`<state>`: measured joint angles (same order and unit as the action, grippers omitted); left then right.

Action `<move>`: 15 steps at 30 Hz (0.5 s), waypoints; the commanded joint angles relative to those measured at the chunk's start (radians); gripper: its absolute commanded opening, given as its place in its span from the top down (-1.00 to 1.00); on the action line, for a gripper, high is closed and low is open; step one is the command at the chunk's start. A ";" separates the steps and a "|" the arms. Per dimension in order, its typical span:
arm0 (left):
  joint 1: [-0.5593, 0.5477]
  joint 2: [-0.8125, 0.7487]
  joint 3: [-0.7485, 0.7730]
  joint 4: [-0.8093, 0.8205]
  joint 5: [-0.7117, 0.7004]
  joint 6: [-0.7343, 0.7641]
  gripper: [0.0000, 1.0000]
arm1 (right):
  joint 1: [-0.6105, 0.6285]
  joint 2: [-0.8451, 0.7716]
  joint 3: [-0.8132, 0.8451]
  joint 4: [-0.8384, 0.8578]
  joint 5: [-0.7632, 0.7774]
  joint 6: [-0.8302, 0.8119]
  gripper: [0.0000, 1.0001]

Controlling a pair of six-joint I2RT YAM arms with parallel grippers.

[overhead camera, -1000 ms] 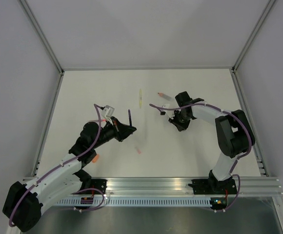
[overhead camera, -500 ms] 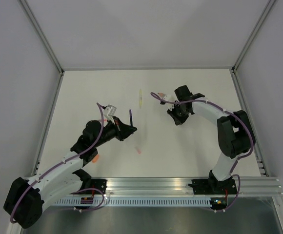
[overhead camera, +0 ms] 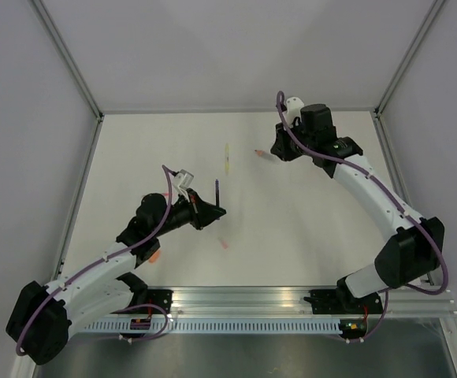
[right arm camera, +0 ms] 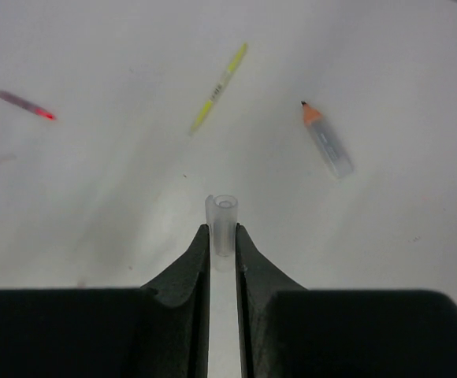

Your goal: Insert the pens into the pen caps

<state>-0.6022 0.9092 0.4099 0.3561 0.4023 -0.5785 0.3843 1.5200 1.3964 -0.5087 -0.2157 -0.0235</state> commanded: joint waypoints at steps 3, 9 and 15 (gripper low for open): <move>-0.021 -0.003 0.035 0.092 0.090 0.022 0.95 | 0.077 -0.176 -0.123 0.337 0.009 0.403 1.00; -0.022 0.022 0.041 0.121 0.147 0.016 0.95 | 0.106 -0.323 -0.332 0.668 -0.025 0.640 1.00; -0.031 0.037 0.044 0.168 0.216 -0.003 0.95 | 0.180 -0.380 -0.480 0.863 -0.034 0.754 1.00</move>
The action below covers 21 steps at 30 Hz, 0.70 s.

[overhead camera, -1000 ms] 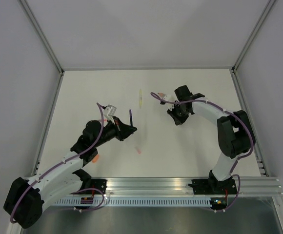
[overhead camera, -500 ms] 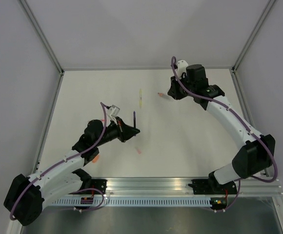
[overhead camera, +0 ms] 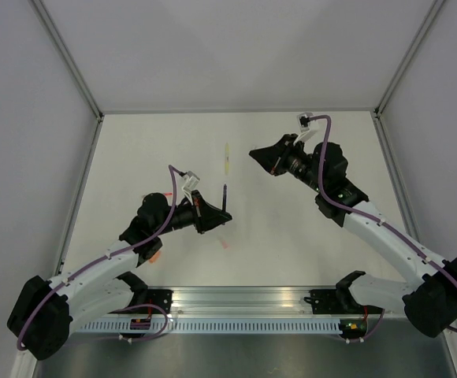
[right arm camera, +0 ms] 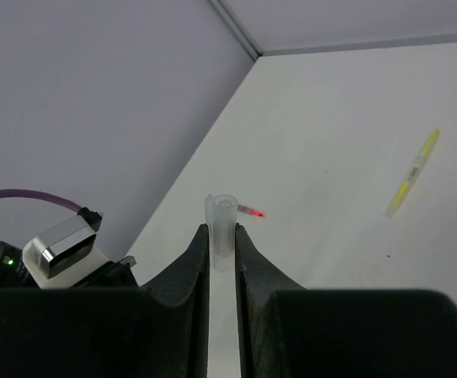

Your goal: Insert the pens into the pen caps

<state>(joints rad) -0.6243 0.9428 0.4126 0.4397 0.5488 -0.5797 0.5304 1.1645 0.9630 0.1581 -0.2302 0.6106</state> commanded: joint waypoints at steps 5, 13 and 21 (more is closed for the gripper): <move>-0.011 0.013 0.043 0.087 0.076 0.003 0.95 | 0.105 -0.051 -0.099 0.283 0.018 0.120 1.00; -0.011 0.036 0.054 0.087 0.088 0.003 0.95 | 0.161 -0.023 -0.084 0.271 0.028 0.098 1.00; -0.012 0.019 0.052 0.079 0.083 0.004 0.95 | 0.216 0.000 -0.086 0.247 0.054 0.044 1.00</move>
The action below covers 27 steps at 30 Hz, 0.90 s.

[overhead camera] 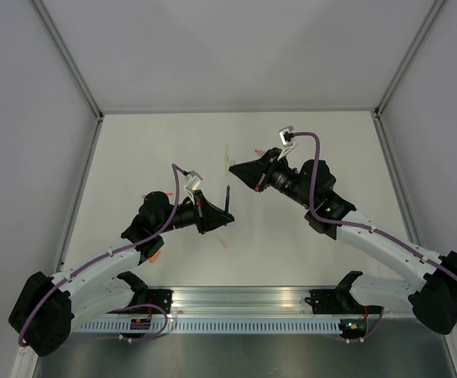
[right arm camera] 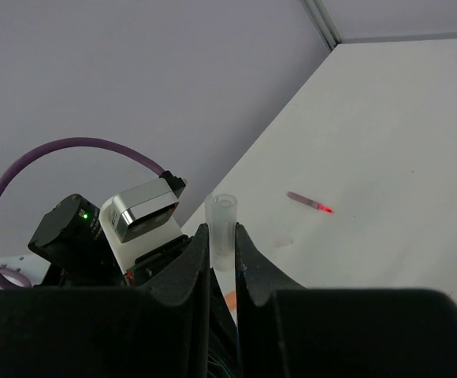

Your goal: Insert the pens into the pen caps

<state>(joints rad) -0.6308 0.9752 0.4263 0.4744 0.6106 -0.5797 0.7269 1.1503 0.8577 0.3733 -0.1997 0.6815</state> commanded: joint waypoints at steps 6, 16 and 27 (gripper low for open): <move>-0.006 -0.013 0.038 0.043 0.021 0.004 0.95 | 0.052 0.040 0.026 0.032 0.054 -0.053 1.00; -0.006 -0.021 0.037 0.032 0.008 0.009 0.95 | 0.072 0.026 0.020 0.000 0.074 -0.099 1.00; -0.006 -0.023 0.037 0.027 -0.002 0.011 0.95 | 0.074 0.009 0.015 -0.025 0.082 -0.129 1.00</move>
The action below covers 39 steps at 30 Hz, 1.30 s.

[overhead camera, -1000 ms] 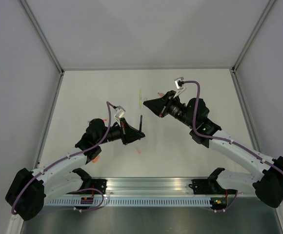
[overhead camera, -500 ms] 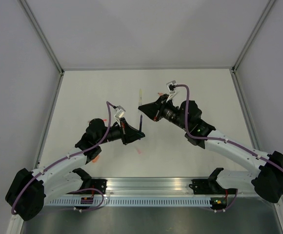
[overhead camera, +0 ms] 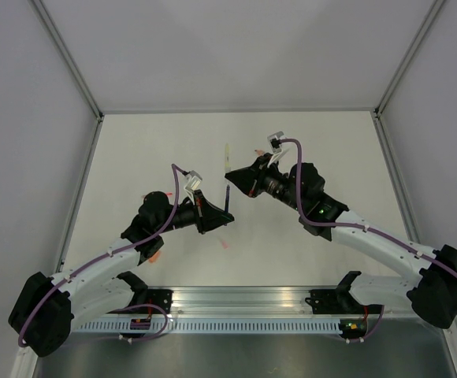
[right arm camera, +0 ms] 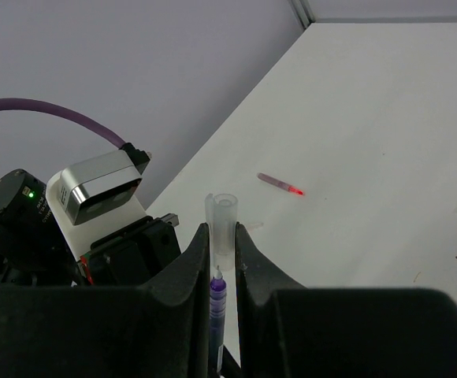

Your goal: Insert the pens into the pen caps

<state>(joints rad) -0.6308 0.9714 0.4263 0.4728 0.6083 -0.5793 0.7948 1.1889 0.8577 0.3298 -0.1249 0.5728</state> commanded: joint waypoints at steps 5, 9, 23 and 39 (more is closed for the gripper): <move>-0.004 -0.023 0.038 0.020 -0.015 0.012 0.95 | 0.009 -0.048 -0.019 0.034 0.002 -0.010 1.00; -0.006 -0.031 0.037 0.021 -0.019 0.010 0.95 | 0.017 -0.063 -0.049 0.044 0.007 -0.005 1.00; -0.006 -0.042 0.032 0.020 -0.028 0.019 0.95 | 0.101 -0.055 -0.091 0.044 0.059 0.013 1.00; -0.006 -0.031 0.029 0.026 -0.033 0.038 0.95 | 0.230 -0.150 -0.144 -0.023 0.251 -0.040 0.61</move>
<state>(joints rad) -0.6502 0.9447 0.4263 0.4038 0.6281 -0.5594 0.9901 1.0767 0.7166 0.3721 0.1741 0.5461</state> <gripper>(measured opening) 0.077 0.185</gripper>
